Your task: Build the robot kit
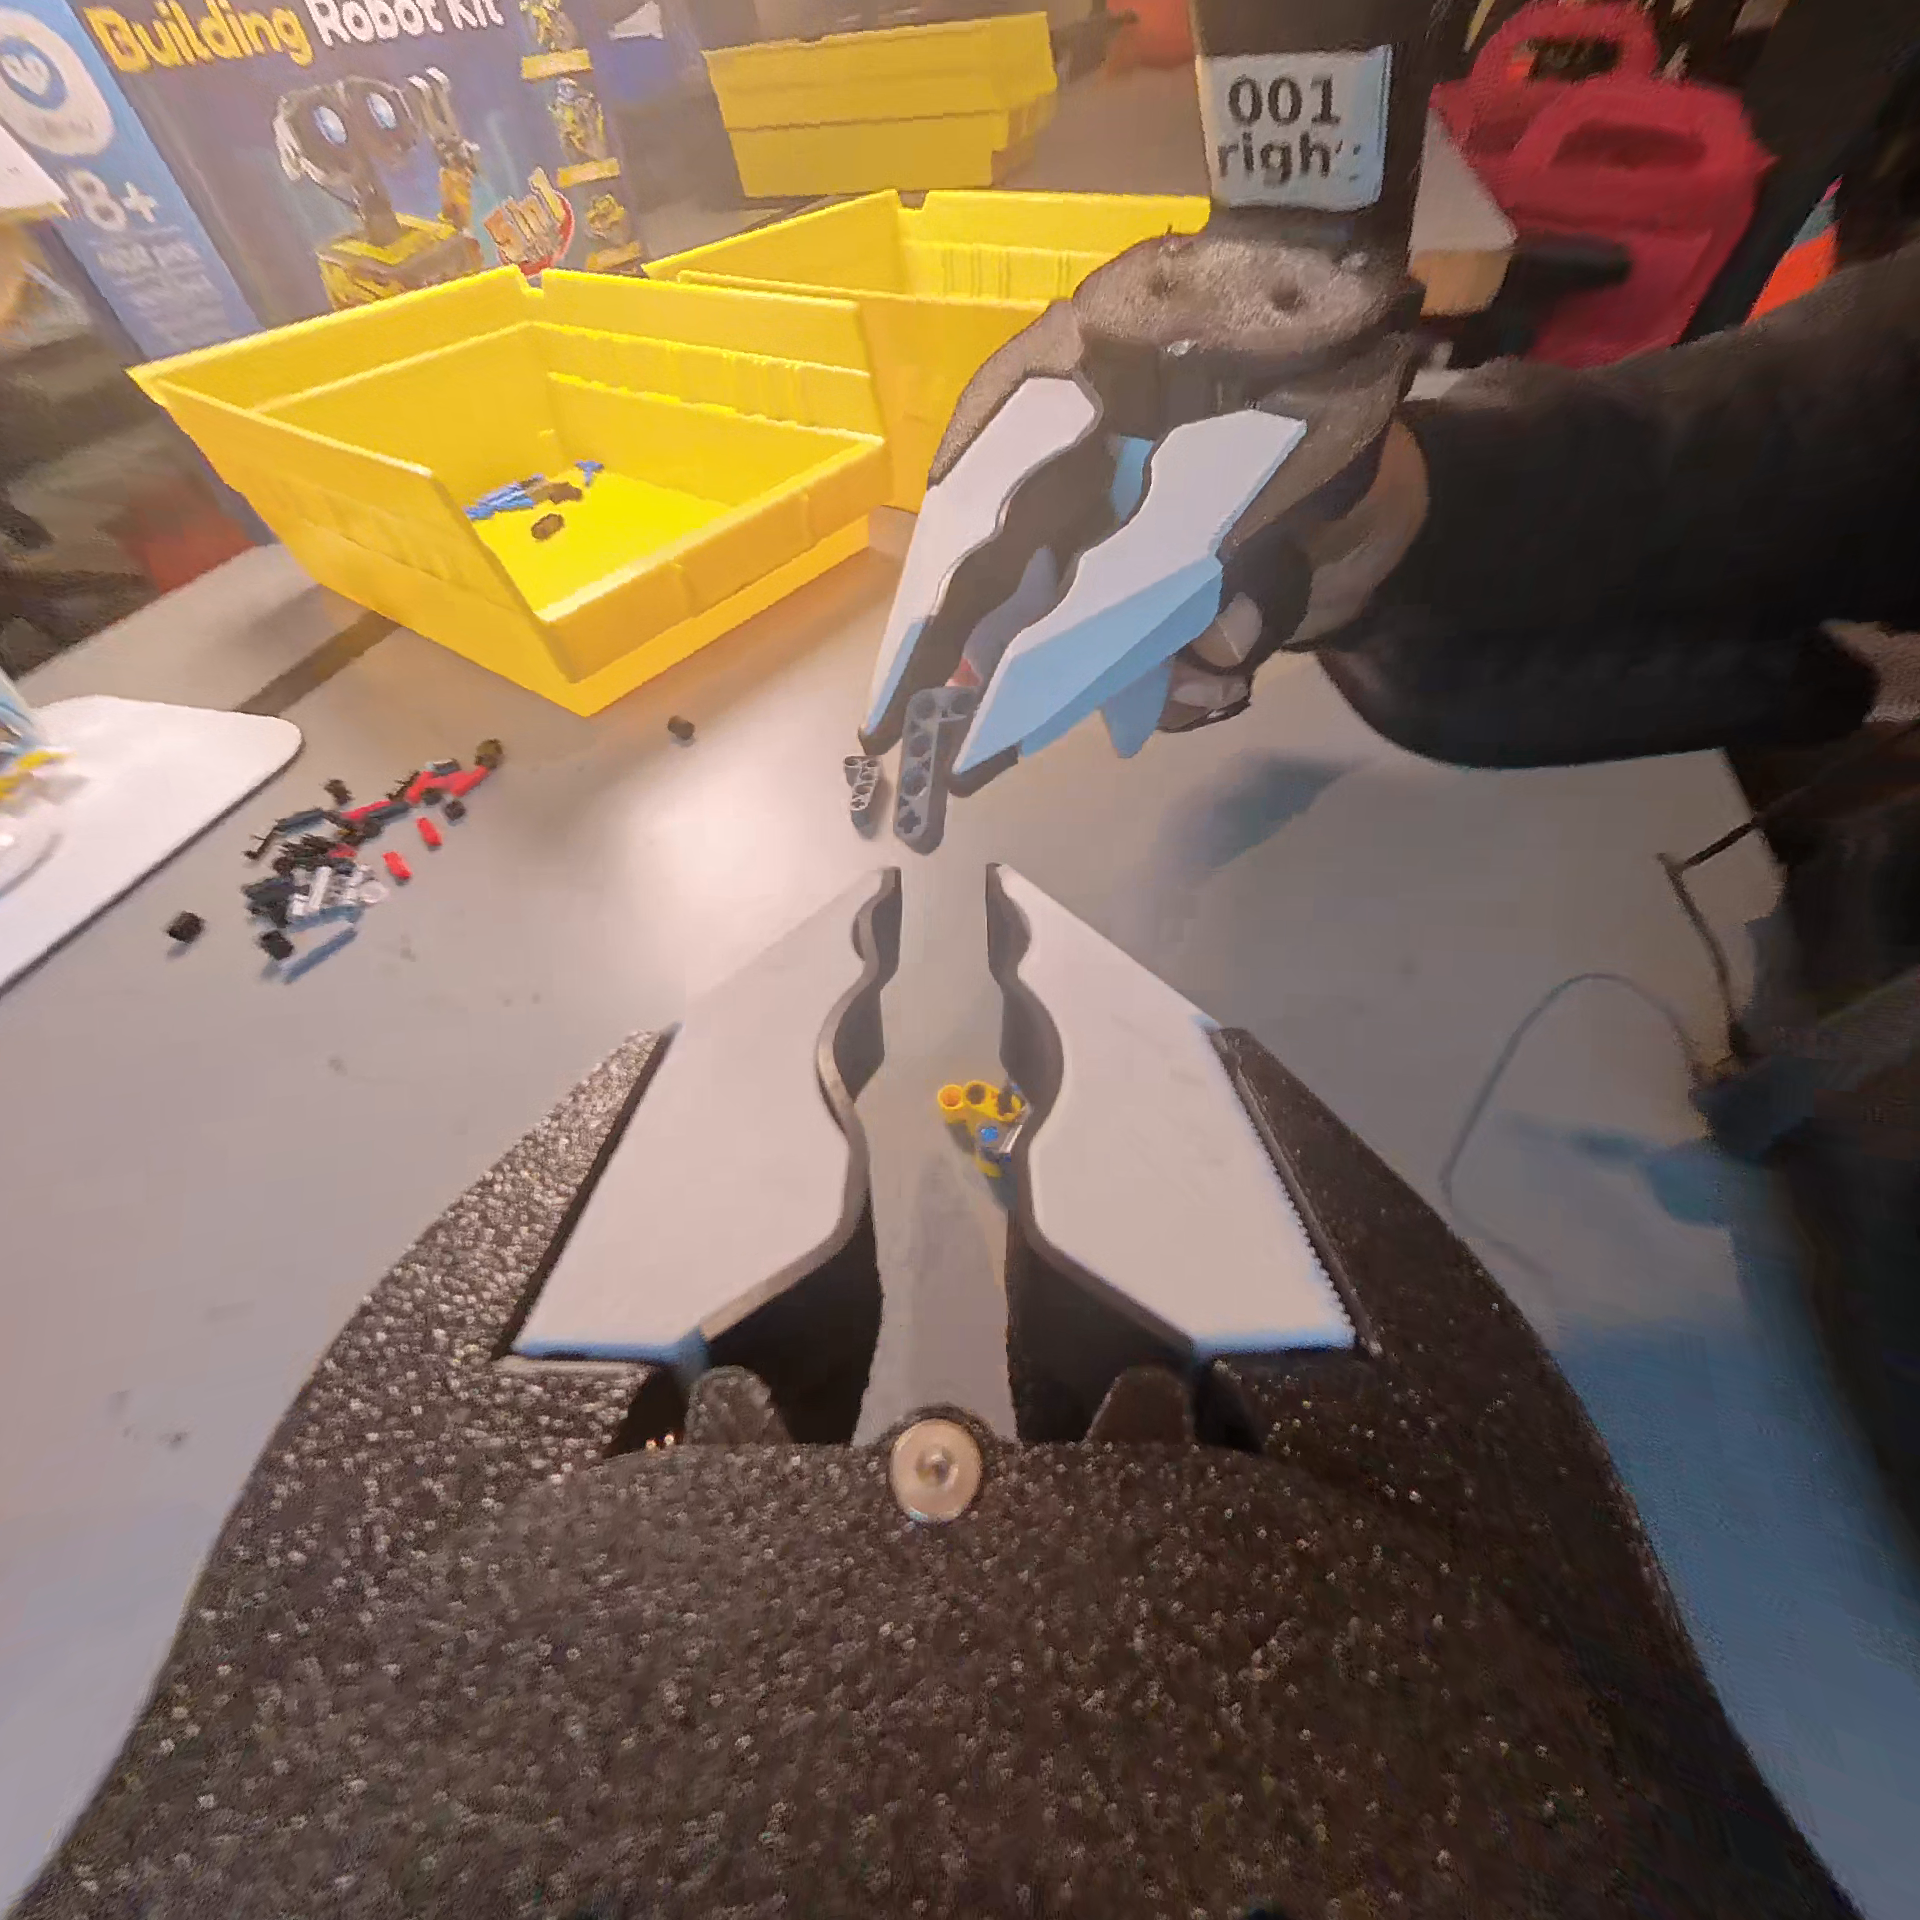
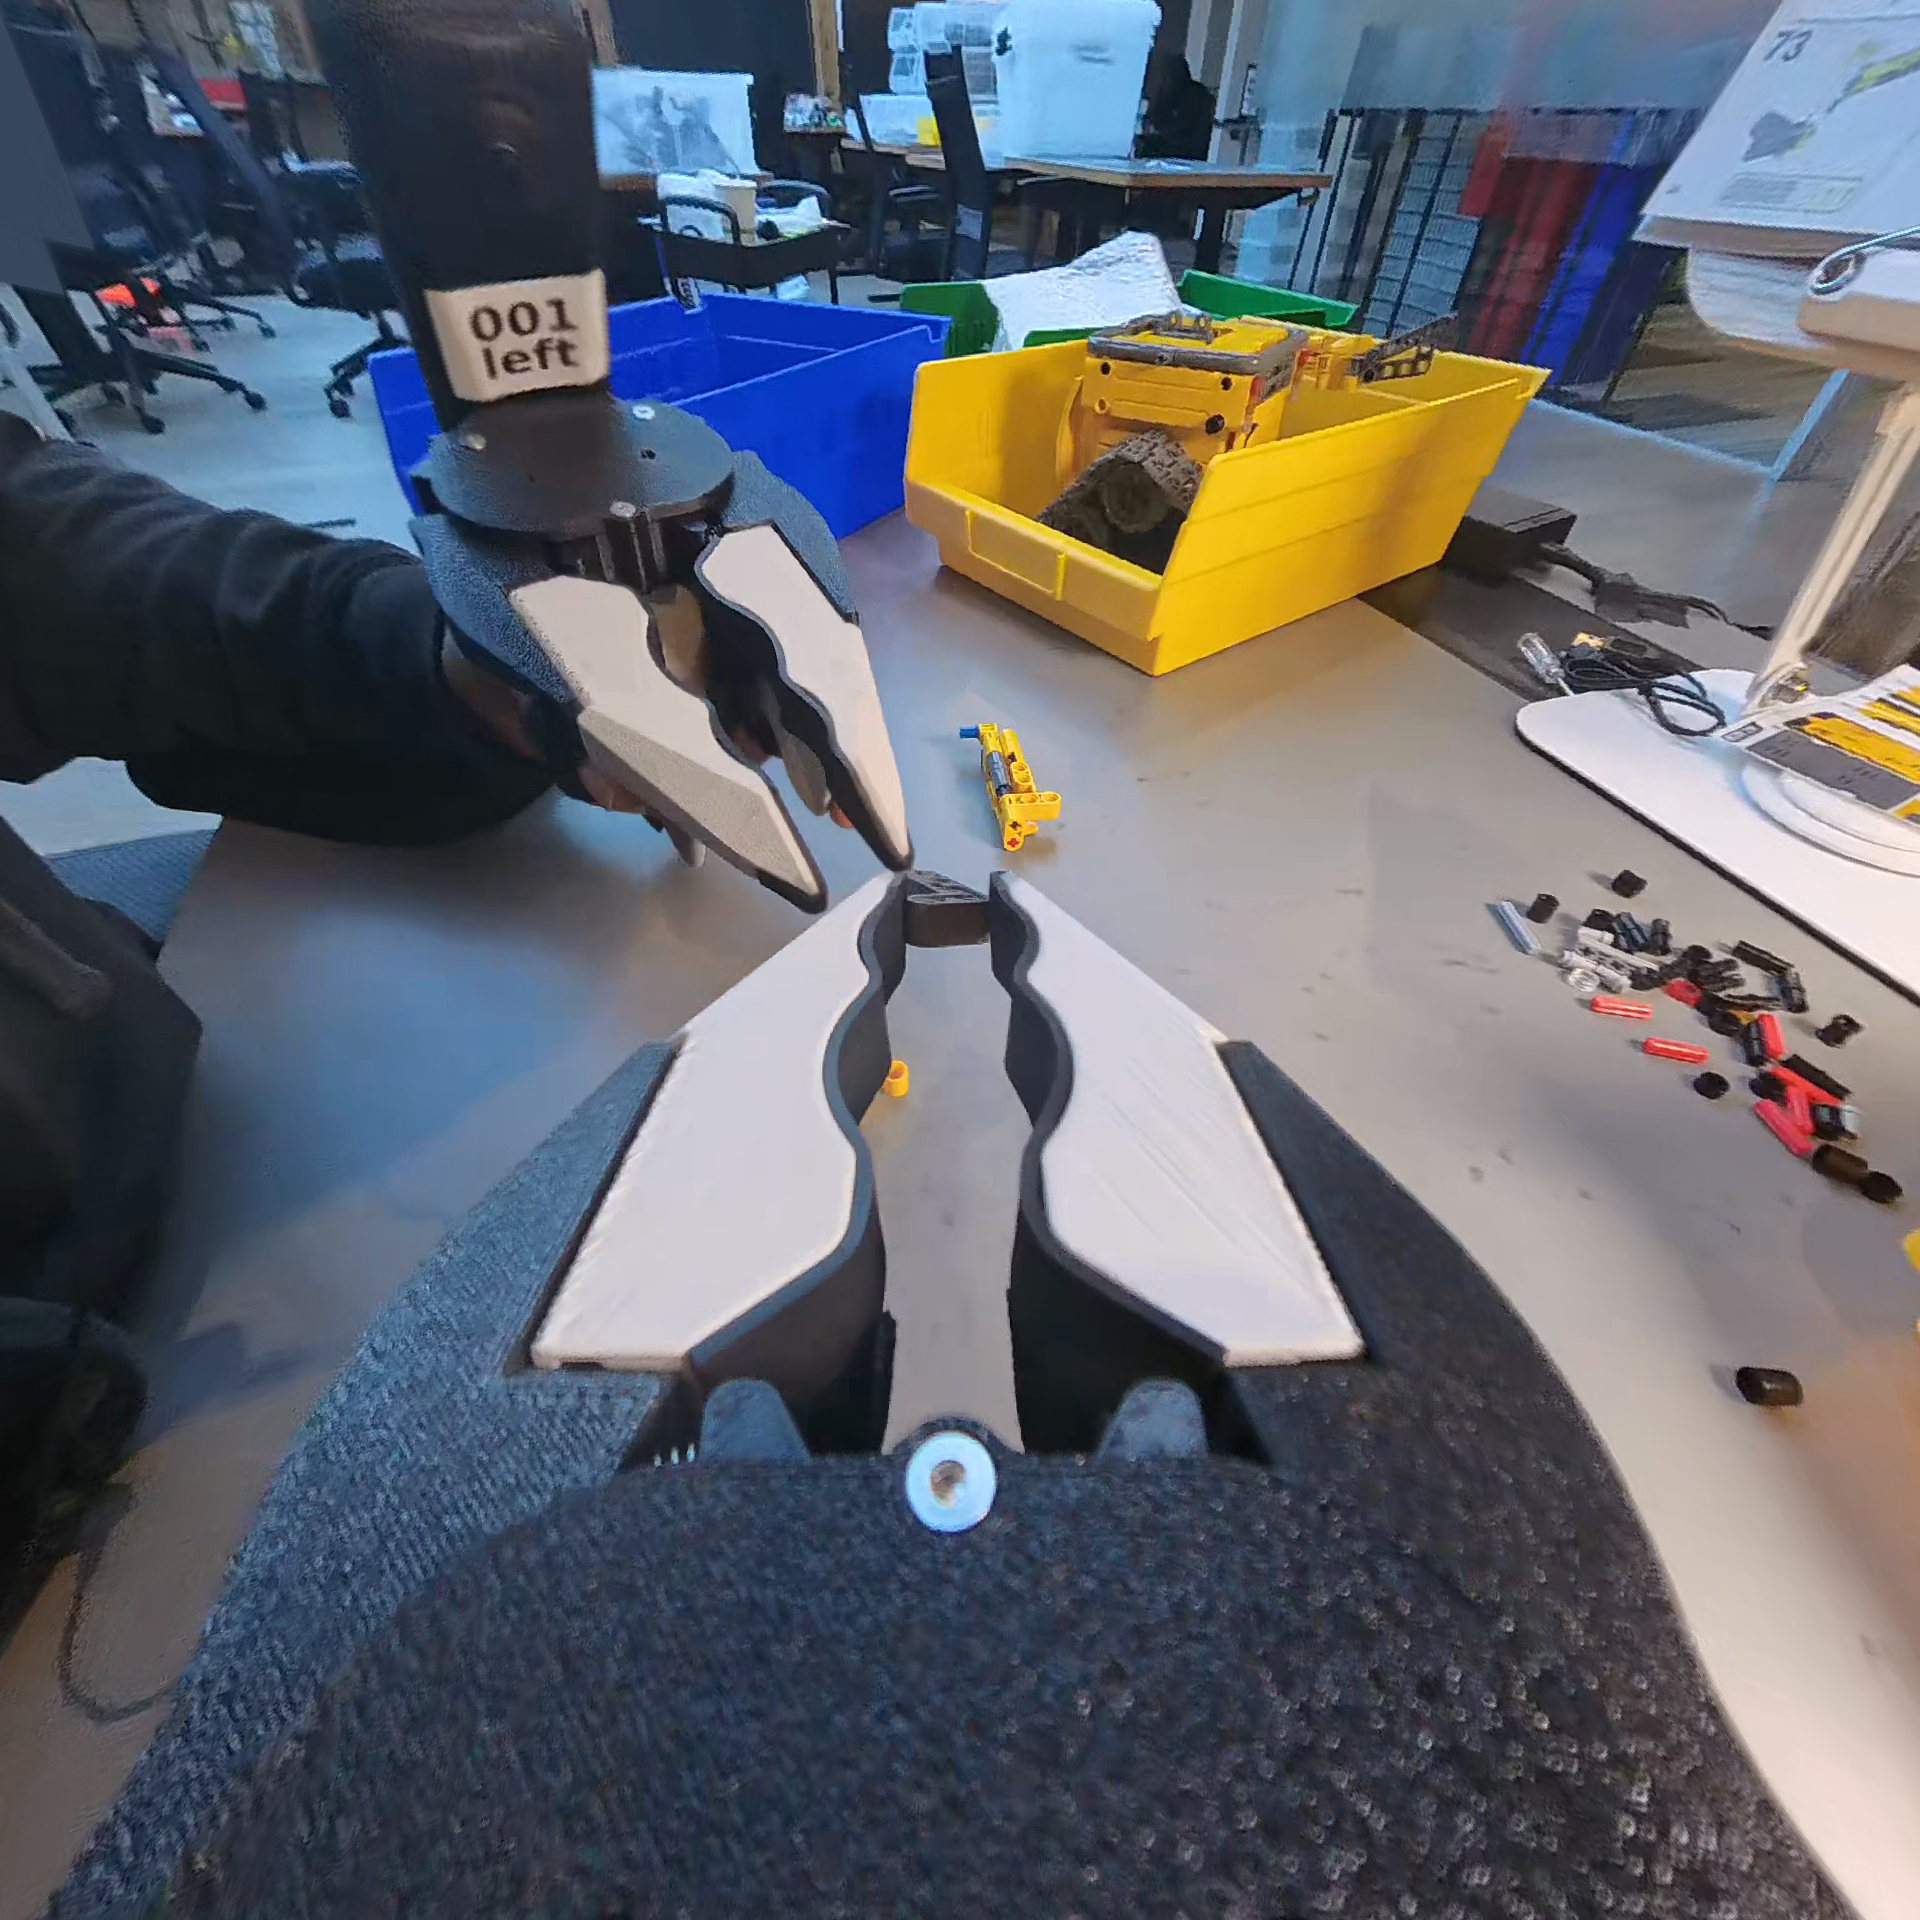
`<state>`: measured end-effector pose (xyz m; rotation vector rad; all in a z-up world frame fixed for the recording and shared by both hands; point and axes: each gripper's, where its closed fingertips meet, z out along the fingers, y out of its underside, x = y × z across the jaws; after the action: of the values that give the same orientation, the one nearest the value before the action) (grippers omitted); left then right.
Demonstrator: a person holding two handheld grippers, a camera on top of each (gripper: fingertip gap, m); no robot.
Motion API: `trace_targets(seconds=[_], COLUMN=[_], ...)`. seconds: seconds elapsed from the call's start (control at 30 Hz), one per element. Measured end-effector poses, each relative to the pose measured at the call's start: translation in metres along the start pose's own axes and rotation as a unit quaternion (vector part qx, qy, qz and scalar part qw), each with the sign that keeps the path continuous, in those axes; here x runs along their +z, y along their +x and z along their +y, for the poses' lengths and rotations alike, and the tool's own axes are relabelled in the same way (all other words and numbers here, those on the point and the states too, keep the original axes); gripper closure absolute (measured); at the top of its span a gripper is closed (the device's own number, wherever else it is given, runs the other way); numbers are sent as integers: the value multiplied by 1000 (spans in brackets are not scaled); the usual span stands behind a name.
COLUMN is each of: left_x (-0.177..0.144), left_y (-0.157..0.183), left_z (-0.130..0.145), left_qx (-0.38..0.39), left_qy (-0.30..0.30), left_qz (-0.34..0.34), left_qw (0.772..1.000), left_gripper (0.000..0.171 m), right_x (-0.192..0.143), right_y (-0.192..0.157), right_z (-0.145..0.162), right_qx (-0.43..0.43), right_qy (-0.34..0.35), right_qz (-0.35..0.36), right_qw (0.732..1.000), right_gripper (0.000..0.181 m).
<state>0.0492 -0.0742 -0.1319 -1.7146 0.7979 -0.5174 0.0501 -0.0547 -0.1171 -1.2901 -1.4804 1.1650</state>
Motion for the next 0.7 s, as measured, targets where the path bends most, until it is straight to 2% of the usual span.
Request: trace_targets(seconds=[0.1,0.17,0.33,0.43,0.53,0.7], left_x=[5,7,8,7,5,6], left_y=[1,2,6,8,12,25], left_z=[6,12,12,16,12,9], left_qx=[65,83,55,46,40,29], left_qy=[-26,-43,-36,-43,-31,-25], left_qz=[-31,-36,-13,2,20,59], left_qw=[997,995,998,998,999,998], left_gripper=[160,171,171,158,154,163], right_x=[6,9,9,8,9,13], right_y=[-10,-16,-20,-22,-24,-42], right_z=[0,-3,-6,-9,-5,-5], right_qx=[-26,-24,-22,-27,-61,-99], right_qy=[-4,4,16,25,12,17], right_qz=[-4,-11,-23,-25,-20,-44], right_qw=[1000,1000,999,999,998,994], right_gripper=[166,166,166,166,167,166])
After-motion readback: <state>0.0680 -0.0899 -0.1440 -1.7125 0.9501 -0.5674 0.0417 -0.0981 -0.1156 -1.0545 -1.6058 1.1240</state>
